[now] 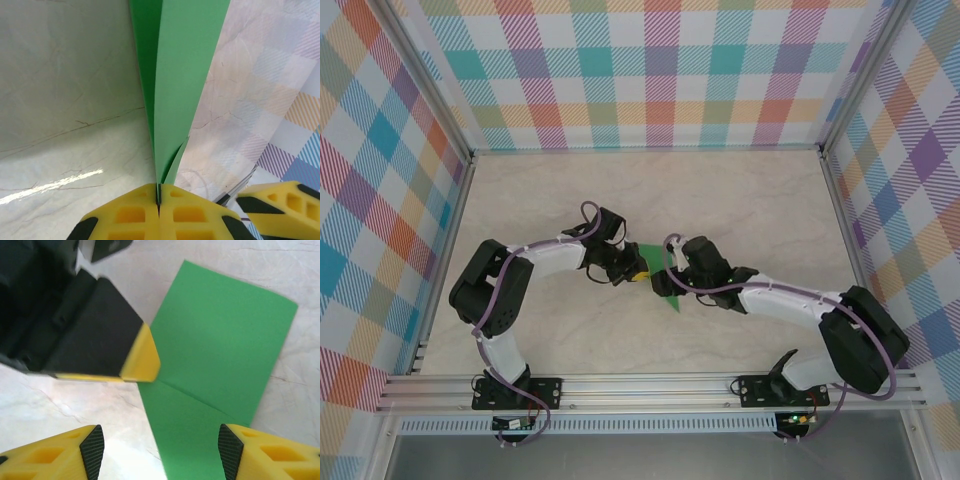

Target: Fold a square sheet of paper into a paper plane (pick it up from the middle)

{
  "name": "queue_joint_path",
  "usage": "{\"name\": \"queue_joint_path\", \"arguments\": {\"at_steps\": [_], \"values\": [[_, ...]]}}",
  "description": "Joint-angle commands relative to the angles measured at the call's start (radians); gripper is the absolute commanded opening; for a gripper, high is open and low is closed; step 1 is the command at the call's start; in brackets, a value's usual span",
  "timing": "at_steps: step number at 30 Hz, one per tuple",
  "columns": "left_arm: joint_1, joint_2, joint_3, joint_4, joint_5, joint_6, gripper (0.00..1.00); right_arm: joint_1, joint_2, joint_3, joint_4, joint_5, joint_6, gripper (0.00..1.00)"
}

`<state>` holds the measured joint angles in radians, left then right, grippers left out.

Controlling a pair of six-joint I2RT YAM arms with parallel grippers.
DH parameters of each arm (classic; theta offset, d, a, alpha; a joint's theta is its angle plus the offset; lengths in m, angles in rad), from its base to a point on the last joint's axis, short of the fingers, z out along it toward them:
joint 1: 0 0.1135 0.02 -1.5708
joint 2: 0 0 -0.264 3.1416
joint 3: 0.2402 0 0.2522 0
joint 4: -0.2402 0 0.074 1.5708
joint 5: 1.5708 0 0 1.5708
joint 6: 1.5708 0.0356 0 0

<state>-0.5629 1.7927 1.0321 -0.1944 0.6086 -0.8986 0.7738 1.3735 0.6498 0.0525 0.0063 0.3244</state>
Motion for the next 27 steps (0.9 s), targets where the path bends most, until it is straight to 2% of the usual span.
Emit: {"name": "queue_joint_path", "arguments": {"at_steps": [1,9,18,27], "values": [[-0.014,-0.021,0.034,-0.066,-0.006,-0.011,0.02,0.055,0.003,-0.038,0.066,0.171,-0.166,0.64],[-0.019,-0.018,0.047,-0.074,-0.011,-0.016,0.02,0.181,0.121,-0.022,0.156,0.362,-0.252,0.57],[-0.021,-0.018,0.049,-0.075,-0.012,-0.017,0.02,0.227,0.237,0.002,0.210,0.446,-0.279,0.42],[-0.020,-0.026,0.064,-0.131,-0.029,-0.014,0.03,0.228,0.231,-0.019,0.214,0.476,-0.248,0.24]]}}
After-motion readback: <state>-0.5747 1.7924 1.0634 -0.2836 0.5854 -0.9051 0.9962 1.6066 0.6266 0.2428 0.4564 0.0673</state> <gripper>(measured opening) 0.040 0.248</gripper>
